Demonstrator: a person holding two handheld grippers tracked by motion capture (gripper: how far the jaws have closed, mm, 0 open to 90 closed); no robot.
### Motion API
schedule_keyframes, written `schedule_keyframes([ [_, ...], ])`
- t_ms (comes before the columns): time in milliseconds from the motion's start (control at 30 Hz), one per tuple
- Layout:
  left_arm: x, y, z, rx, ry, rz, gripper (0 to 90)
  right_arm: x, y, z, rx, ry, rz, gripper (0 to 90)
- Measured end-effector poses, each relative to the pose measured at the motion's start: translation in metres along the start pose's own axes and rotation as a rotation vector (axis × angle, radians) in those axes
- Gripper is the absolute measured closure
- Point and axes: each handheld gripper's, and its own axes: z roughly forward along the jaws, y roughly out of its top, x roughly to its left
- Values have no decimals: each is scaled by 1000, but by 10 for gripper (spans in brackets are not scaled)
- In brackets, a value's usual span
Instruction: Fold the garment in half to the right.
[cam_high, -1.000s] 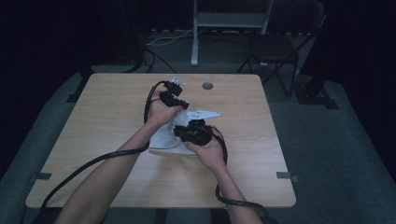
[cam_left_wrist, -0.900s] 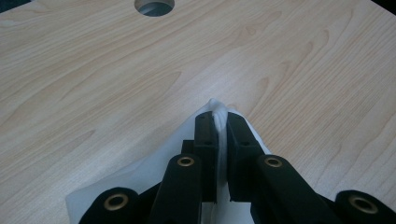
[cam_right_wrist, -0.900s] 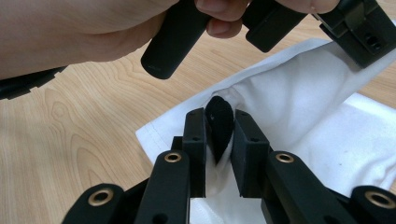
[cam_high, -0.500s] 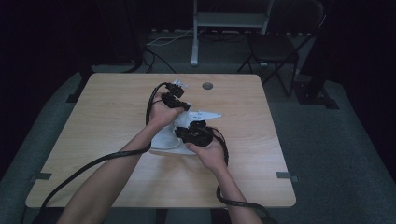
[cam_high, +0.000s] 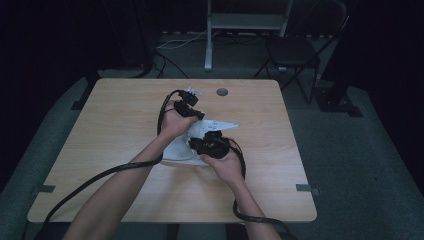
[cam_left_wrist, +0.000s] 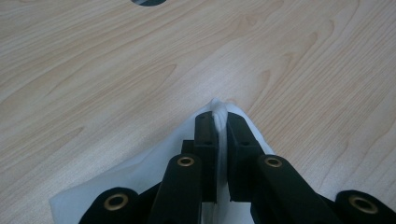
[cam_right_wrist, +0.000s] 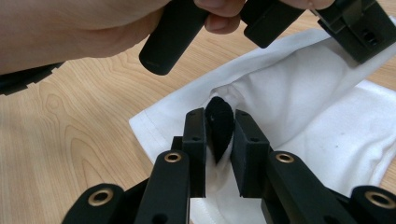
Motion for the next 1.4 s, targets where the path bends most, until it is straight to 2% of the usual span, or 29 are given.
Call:
schedule_keyframes([
  [433,0,-1,3,15,2,7,846,-1,-2,0,4,2,5,775],
  [1400,-6,-4,11,11,-3,22,845,-3,-9,2,15,-1,17,773],
])
